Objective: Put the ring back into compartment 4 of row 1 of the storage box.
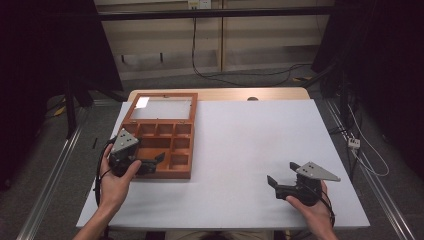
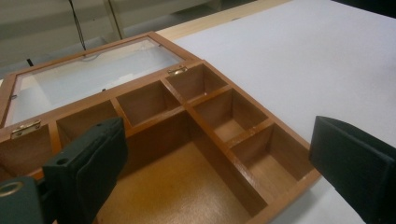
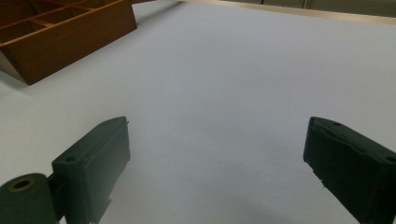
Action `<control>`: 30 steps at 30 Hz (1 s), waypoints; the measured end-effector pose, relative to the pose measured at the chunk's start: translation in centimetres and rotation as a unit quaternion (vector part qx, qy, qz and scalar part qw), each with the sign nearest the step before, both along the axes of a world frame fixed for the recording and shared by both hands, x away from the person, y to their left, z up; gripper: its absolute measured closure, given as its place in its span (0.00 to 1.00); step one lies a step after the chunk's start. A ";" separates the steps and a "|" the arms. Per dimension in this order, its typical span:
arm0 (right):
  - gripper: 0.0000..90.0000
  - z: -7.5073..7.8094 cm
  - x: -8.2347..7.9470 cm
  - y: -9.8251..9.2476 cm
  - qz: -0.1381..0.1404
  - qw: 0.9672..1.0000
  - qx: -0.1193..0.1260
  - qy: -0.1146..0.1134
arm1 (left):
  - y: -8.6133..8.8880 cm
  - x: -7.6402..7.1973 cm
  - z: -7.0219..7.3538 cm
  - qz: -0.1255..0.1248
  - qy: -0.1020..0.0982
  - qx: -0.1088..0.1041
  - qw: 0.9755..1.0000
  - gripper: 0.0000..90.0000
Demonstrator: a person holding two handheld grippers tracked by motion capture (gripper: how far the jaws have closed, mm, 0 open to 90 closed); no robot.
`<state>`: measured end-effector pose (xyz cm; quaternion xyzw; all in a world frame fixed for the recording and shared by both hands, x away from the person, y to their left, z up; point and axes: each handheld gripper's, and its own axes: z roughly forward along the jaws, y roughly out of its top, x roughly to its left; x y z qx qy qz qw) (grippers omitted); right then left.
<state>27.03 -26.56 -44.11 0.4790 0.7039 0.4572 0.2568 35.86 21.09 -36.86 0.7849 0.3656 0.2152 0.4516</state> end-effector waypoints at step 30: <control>0.08 -0.1 0.2 0.2 0.004 1.000 -0.003 0.004 | 0.6 -4.0 -3.9 0.008 0.029 0.004 1.000 0.05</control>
